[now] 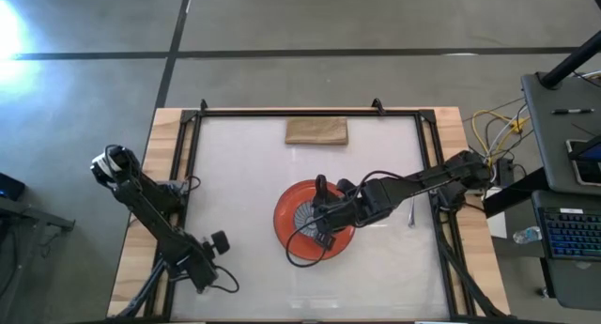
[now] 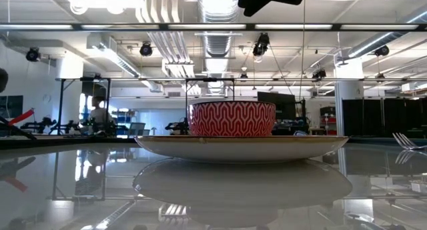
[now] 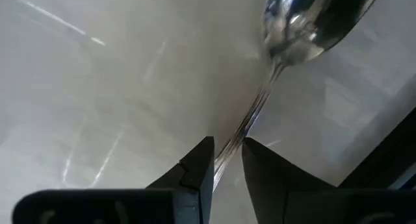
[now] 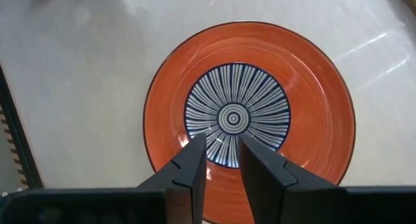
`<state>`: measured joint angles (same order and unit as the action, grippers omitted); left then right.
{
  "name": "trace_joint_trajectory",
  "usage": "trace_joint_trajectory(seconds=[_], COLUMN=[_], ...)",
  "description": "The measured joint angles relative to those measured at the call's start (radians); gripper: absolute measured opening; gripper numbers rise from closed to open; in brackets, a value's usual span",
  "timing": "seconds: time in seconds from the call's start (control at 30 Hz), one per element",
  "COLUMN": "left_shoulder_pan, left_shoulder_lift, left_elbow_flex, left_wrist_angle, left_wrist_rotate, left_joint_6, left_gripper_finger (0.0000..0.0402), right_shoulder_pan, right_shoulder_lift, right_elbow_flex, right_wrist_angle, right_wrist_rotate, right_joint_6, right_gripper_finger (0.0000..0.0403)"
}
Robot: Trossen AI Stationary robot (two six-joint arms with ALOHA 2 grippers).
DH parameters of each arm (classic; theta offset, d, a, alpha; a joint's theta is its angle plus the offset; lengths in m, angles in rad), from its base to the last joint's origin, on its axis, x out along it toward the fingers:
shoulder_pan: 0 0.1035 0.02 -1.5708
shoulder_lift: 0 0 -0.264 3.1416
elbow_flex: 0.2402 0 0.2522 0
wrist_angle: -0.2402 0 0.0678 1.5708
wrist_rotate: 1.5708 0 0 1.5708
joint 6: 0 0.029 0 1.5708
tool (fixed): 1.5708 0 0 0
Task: Set table place
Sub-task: Put the spoon into the bowl
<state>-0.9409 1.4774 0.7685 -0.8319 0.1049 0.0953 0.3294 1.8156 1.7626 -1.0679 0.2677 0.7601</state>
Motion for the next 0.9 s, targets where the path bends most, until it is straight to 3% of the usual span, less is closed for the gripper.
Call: trace_joint_trajectory(seconds=[0.53,0.9], left_shoulder_pan=[0.000,0.023], left_shoulder_lift=[-0.003,-0.002], left_elbow_flex=[-0.048,-0.048], left_wrist_angle=[0.036,0.036], left_wrist_rotate=[0.035,0.046], left_joint_6=[-0.097,-0.150], left_gripper_finger=[0.0065,0.0007], right_shoulder_pan=[-0.001,-0.002], right_shoulder_lift=[0.000,0.000], right_elbow_flex=[0.000,0.000], right_wrist_angle=[0.002,0.000], right_wrist_rotate=[0.025,0.025], right_joint_6=[0.008,0.007], right_gripper_finger=[0.0082,0.0079])
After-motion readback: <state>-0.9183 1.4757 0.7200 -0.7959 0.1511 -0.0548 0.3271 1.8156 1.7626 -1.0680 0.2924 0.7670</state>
